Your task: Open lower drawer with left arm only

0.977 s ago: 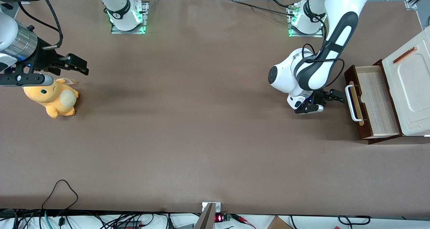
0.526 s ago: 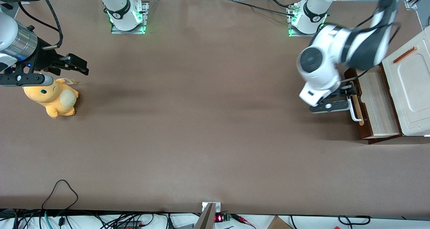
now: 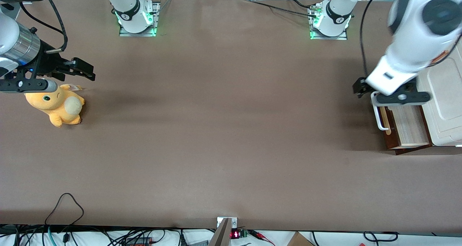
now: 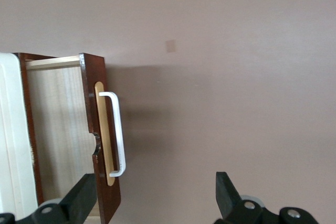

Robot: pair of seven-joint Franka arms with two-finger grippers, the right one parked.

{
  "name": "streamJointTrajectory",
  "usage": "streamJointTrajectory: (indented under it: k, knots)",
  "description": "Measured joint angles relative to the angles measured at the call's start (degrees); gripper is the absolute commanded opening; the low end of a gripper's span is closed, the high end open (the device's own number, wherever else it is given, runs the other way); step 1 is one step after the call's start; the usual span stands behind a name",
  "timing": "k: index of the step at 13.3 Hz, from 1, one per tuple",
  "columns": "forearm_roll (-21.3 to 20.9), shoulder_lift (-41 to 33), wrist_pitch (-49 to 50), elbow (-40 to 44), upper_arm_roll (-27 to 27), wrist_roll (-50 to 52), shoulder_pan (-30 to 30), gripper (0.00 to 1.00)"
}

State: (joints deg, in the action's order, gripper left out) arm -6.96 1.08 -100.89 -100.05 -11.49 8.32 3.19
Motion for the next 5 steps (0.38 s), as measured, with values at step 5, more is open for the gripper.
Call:
streamJointTrajectory:
  k: [5]
  knots:
    - [5.74,-2.91,2.49,0.99,4.64,-5.71,0.52,1.0]
